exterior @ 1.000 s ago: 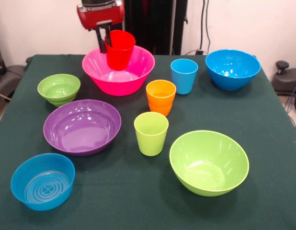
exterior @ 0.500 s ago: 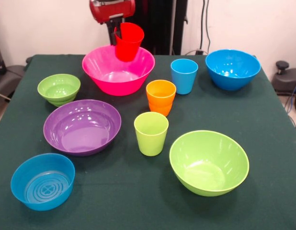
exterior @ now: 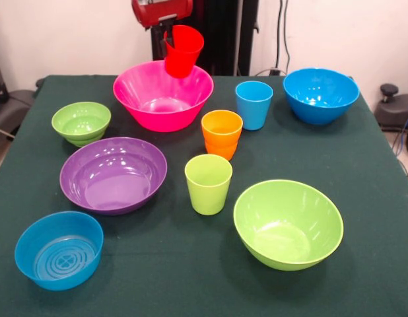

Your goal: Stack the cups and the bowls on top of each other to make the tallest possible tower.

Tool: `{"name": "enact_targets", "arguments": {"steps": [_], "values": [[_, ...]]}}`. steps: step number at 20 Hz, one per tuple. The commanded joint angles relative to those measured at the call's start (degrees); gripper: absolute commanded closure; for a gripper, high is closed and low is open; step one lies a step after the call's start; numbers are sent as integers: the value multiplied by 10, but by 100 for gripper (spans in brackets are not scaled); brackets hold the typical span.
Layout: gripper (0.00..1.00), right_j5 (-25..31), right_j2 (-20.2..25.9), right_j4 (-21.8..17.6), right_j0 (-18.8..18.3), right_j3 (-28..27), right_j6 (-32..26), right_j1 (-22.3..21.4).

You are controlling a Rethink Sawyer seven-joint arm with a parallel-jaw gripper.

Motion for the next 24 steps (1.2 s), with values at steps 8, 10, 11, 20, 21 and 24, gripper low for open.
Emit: {"name": "enact_targets", "arguments": {"steps": [8,10,11,20,21,24], "values": [[100,-29,-28,-29,24,35,-5,20],[100,-30,-26,-27,27,34,-4,18],[100,-31,-25,-28,28,35,-3,16],[100,-48,-41,-56,40,32,16,23],[100,-59,-54,-76,49,30,31,30],[100,-93,-93,-122,72,17,65,58]]}}
